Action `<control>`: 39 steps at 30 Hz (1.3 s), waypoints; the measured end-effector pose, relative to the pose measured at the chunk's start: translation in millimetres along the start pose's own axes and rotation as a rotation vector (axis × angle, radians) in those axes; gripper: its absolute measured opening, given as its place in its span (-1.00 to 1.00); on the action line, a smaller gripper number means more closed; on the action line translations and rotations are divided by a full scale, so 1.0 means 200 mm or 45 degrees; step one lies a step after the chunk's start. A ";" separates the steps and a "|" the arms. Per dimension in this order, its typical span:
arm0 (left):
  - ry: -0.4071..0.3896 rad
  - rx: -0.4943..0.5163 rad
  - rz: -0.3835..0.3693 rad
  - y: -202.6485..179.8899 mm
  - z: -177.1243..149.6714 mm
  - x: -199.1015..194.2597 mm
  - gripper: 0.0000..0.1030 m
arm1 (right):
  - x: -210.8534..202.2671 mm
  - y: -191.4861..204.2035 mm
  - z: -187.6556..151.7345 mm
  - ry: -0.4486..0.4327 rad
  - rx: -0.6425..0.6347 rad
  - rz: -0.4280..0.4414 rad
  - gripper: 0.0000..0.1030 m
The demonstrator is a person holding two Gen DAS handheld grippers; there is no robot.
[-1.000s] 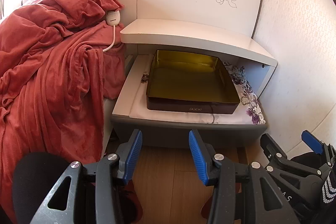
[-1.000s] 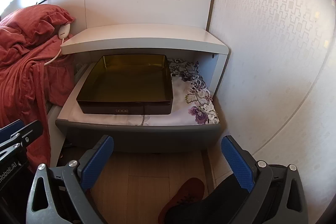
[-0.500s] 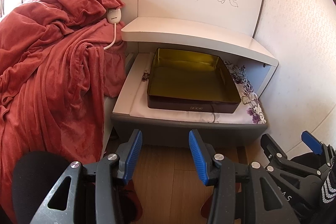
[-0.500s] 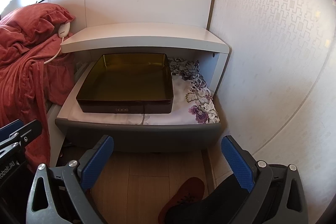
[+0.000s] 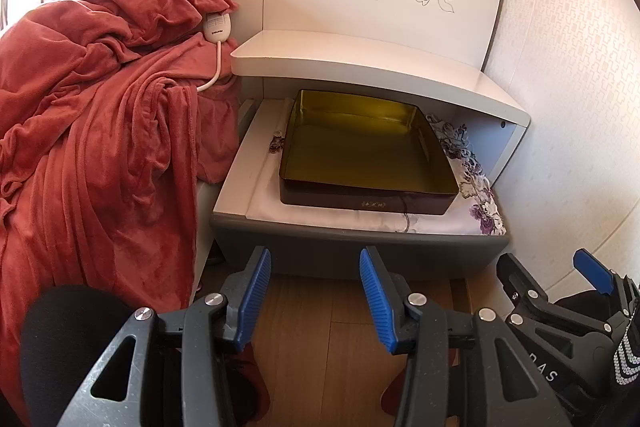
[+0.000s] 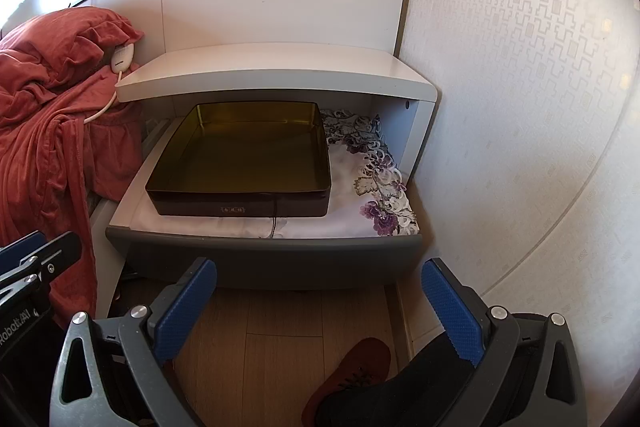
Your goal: Organize soft objects
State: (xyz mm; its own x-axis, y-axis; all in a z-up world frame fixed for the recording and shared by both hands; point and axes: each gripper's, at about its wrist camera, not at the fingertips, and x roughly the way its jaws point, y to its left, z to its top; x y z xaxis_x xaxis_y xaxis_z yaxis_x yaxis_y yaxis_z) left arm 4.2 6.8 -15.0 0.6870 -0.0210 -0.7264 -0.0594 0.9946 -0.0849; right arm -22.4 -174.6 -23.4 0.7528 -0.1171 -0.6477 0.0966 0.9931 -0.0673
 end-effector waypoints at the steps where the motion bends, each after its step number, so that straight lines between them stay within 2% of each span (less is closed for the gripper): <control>1: 0.002 -0.001 0.000 0.00 0.00 0.00 -0.09 | 0.00 0.00 0.00 0.002 -0.001 0.002 1.00; 39: 0.028 -0.005 -0.026 0.00 -0.02 0.03 -0.09 | 0.01 0.01 0.00 0.011 0.003 0.013 1.00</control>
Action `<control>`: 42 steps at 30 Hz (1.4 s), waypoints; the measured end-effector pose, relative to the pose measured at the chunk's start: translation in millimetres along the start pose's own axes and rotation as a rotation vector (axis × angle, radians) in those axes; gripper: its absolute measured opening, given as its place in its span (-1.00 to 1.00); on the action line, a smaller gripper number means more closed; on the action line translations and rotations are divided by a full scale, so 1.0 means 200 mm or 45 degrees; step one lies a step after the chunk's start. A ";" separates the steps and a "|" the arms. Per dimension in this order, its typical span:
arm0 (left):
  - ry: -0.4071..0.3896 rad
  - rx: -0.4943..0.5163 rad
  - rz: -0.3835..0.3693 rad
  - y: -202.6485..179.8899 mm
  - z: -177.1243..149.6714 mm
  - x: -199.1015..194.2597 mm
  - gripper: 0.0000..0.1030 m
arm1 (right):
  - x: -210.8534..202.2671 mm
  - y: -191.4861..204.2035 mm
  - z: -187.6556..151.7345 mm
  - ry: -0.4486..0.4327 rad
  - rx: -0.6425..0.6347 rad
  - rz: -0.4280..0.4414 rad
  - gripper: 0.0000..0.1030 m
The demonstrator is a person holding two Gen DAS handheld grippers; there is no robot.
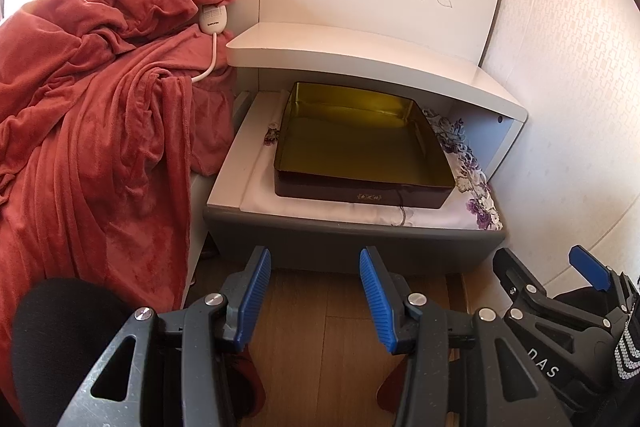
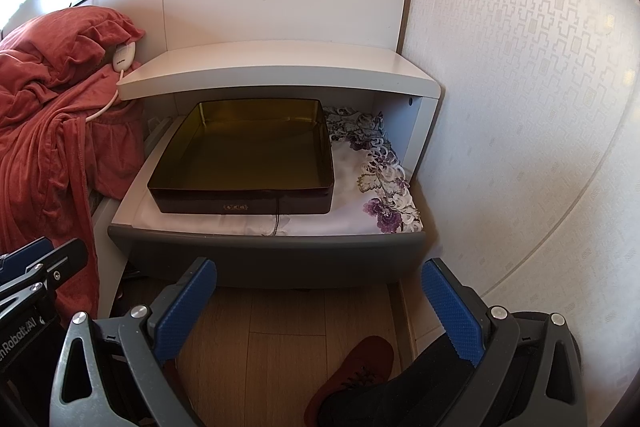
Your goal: Organize soft objects
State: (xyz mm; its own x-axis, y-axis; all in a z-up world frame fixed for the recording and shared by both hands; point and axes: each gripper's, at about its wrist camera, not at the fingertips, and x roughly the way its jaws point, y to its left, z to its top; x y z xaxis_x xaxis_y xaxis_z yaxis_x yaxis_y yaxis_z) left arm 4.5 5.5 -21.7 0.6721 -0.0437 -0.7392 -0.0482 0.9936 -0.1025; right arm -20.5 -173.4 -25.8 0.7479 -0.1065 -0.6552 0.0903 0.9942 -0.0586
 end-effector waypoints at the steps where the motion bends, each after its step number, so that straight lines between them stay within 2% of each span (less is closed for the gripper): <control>1: 0.002 -0.001 -0.002 0.00 0.00 0.00 -0.09 | 0.00 0.00 0.00 0.001 0.001 0.001 1.00; 17: 0.093 -0.014 -0.068 0.05 -0.02 0.09 -0.08 | 0.06 -0.04 -0.01 0.056 0.038 0.018 1.00; 23: 0.182 0.010 -0.110 0.07 -0.03 0.19 -0.07 | 0.17 -0.08 -0.02 0.182 0.077 0.039 1.00; 26: 0.262 -0.027 -0.110 0.11 -0.03 0.28 -0.07 | 0.25 -0.09 -0.02 0.278 0.081 0.085 1.00; 27: 0.284 -0.042 -0.121 0.13 -0.03 0.32 -0.07 | 0.29 -0.08 -0.02 0.315 0.068 0.130 1.00; 29: 0.335 -0.074 -0.103 0.16 -0.03 0.38 -0.07 | 0.35 -0.05 -0.01 0.378 0.015 0.198 1.00; 32: 0.426 -0.164 -0.091 0.23 -0.02 0.50 -0.07 | 0.46 0.03 0.01 0.432 -0.153 0.256 1.00; 38: 0.535 -0.291 -0.091 0.32 0.02 0.72 -0.07 | 0.62 0.21 -0.05 0.481 -0.538 0.233 1.00; 42: 0.575 -0.348 -0.080 0.33 0.07 0.86 -0.06 | 0.72 0.36 -0.14 0.477 -0.892 0.158 1.00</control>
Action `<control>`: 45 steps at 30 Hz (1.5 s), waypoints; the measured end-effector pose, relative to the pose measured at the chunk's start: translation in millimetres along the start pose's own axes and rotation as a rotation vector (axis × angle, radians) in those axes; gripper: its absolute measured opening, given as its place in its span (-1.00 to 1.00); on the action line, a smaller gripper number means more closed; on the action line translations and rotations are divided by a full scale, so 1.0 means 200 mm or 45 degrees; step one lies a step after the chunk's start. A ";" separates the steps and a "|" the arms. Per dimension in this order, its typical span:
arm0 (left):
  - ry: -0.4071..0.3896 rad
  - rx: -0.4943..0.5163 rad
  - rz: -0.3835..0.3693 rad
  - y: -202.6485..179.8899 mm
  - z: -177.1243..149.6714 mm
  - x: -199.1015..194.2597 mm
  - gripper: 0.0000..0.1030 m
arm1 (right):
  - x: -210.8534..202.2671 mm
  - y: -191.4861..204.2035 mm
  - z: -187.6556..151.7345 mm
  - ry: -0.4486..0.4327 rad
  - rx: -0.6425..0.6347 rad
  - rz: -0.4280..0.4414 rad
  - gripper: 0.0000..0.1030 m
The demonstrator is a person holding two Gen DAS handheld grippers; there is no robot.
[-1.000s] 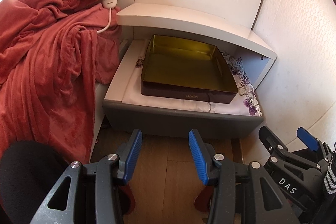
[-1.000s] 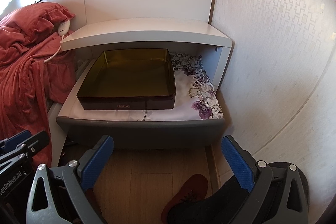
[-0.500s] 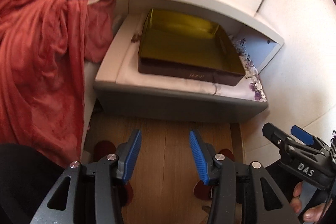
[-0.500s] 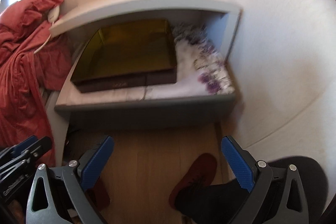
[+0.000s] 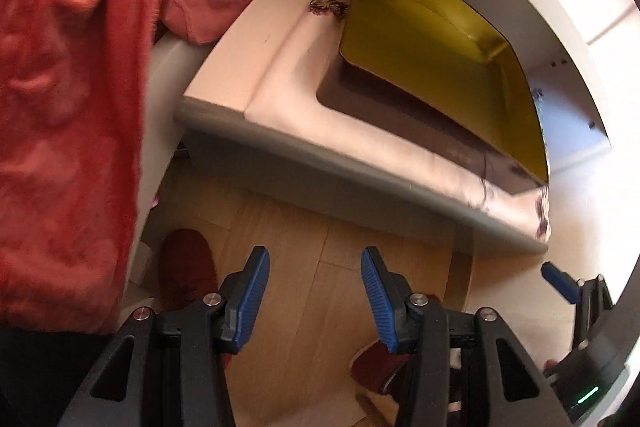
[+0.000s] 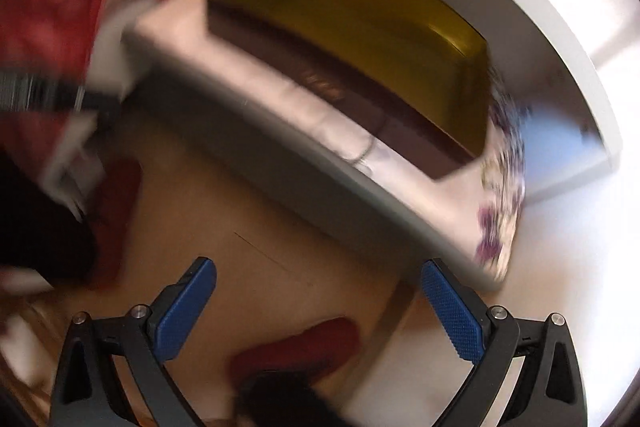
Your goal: Organize soft objects
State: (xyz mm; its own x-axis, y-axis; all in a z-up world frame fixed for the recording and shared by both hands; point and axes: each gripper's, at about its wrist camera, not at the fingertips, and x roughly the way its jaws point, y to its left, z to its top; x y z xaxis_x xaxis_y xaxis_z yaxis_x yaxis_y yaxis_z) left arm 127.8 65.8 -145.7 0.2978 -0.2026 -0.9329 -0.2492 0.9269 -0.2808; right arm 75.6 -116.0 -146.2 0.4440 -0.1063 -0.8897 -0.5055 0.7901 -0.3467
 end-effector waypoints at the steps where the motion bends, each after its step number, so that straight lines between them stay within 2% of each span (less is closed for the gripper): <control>1: 0.005 -0.019 0.004 0.00 0.03 0.03 -0.06 | 0.03 0.03 0.01 0.009 -0.070 -0.042 1.00; 6: 0.014 -0.112 0.001 0.05 0.13 0.14 -0.05 | 0.21 0.09 0.04 0.050 -0.321 -0.212 1.00; 10: 0.022 -0.173 0.014 0.10 0.15 0.22 -0.05 | 0.30 0.10 0.02 0.103 -0.391 -0.191 1.00; 14: 0.032 -0.229 -0.013 0.13 0.16 0.27 -0.05 | 0.38 0.10 0.02 0.126 -0.426 -0.219 1.00; 19: 0.022 -0.236 -0.019 0.15 0.17 0.31 -0.04 | 0.43 0.11 0.00 0.128 -0.456 -0.259 1.00; 25: -0.039 -0.267 -0.069 0.16 0.17 0.24 -0.02 | 0.45 0.10 0.00 0.123 -0.489 -0.272 1.00; 27: -0.017 -0.289 -0.075 0.17 0.18 0.27 0.06 | 0.45 0.10 -0.01 0.125 -0.524 -0.282 1.00; 30: 0.034 -0.374 -0.114 0.21 0.17 0.31 0.08 | 0.46 0.11 -0.03 0.137 -0.576 -0.299 1.00; 37: -0.009 -0.423 -0.178 0.24 0.19 0.29 0.21 | 0.48 0.12 -0.07 0.156 -0.661 -0.350 1.00; 39: -0.005 -0.421 -0.169 0.25 0.20 0.31 0.24 | 0.46 0.12 -0.07 0.158 -0.659 -0.342 1.00; 42: 0.020 -0.490 -0.179 0.25 0.23 0.32 0.26 | 0.45 0.11 -0.06 0.162 -0.676 -0.336 1.00; 43: 0.024 -0.506 -0.182 0.26 0.23 0.33 0.32 | 0.38 0.11 -0.02 0.163 -0.681 -0.340 1.00; 45: 0.019 -0.491 -0.166 0.26 0.24 0.34 0.36 | 0.37 0.12 -0.01 0.156 -0.689 -0.362 1.00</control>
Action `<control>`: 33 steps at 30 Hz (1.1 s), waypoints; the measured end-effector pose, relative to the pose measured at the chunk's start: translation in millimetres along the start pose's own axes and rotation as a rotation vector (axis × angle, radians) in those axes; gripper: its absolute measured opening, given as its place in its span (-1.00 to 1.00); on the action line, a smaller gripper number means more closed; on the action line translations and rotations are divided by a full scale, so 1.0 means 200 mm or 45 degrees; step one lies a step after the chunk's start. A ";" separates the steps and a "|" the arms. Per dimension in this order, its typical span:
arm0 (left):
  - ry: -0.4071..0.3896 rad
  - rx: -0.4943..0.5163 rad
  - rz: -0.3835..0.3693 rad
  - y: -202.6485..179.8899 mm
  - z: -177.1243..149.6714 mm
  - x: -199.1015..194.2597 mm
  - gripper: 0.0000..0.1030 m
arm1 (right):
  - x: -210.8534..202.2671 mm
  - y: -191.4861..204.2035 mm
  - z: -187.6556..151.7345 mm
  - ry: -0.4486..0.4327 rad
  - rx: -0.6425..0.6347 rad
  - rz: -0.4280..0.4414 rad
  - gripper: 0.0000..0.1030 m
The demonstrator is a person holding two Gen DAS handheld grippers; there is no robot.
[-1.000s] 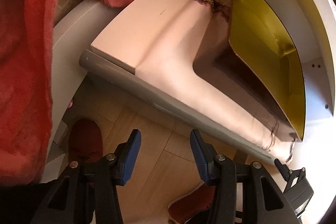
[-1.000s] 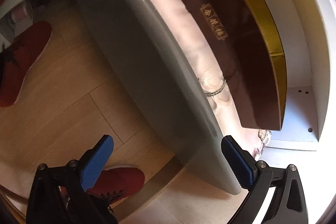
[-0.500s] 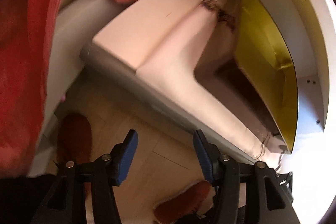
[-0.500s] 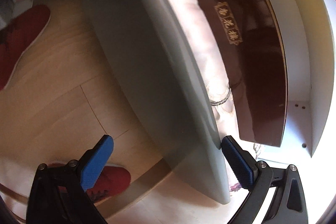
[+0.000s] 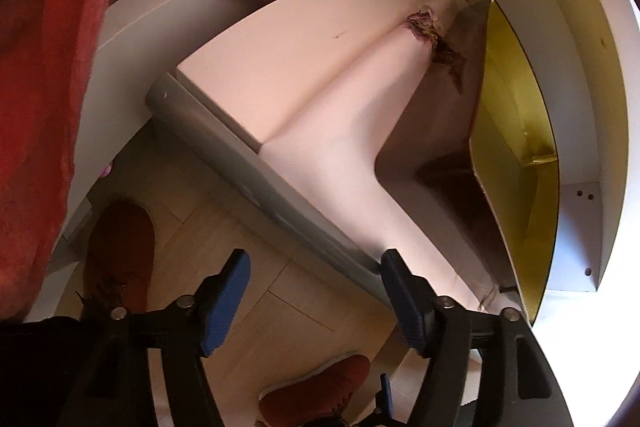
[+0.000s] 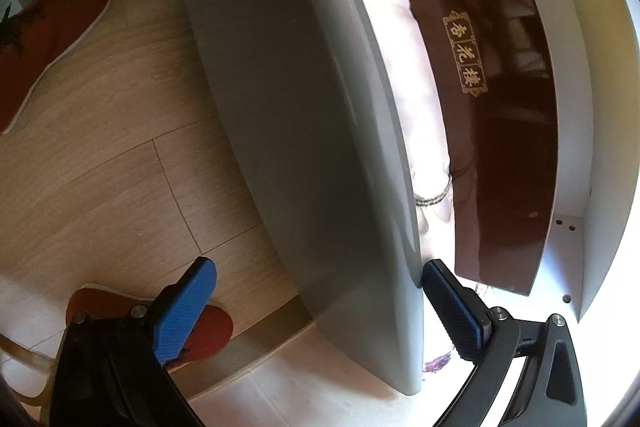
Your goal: Organize soft objects
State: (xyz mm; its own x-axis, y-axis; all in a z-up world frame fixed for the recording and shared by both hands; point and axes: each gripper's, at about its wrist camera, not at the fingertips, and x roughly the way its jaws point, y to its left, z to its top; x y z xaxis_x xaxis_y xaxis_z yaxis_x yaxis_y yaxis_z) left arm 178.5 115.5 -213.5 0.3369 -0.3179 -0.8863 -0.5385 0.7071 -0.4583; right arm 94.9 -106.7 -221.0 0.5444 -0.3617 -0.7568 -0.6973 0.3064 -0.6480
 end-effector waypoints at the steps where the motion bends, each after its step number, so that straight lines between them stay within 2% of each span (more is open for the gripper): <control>1: -0.006 0.010 0.008 -0.01 -0.01 0.00 0.38 | -0.01 0.03 0.01 0.002 0.002 0.004 1.00; 6: 0.001 0.033 0.019 -0.03 -0.02 -0.01 0.49 | -0.02 0.05 0.01 -0.003 -0.001 0.029 1.00; 18: 0.024 0.048 0.045 -0.06 -0.03 0.09 0.49 | -0.06 0.06 0.02 0.001 -0.022 0.039 1.00; 25: 0.057 0.039 0.061 -0.04 -0.08 0.06 0.50 | -0.08 0.09 0.02 0.010 -0.030 0.077 1.00; 33: 0.073 0.039 0.143 0.00 -0.18 -0.02 0.50 | -0.16 0.16 0.02 0.061 -0.040 0.102 1.00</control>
State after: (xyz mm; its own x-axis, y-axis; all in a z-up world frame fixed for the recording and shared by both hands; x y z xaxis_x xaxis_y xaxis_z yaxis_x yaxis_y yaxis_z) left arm 150.1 93.3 -212.4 0.2306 -0.2709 -0.9346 -0.5462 0.7589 -0.3547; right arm 56.4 -81.7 -217.2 0.4639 -0.3793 -0.8006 -0.7522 0.3088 -0.5821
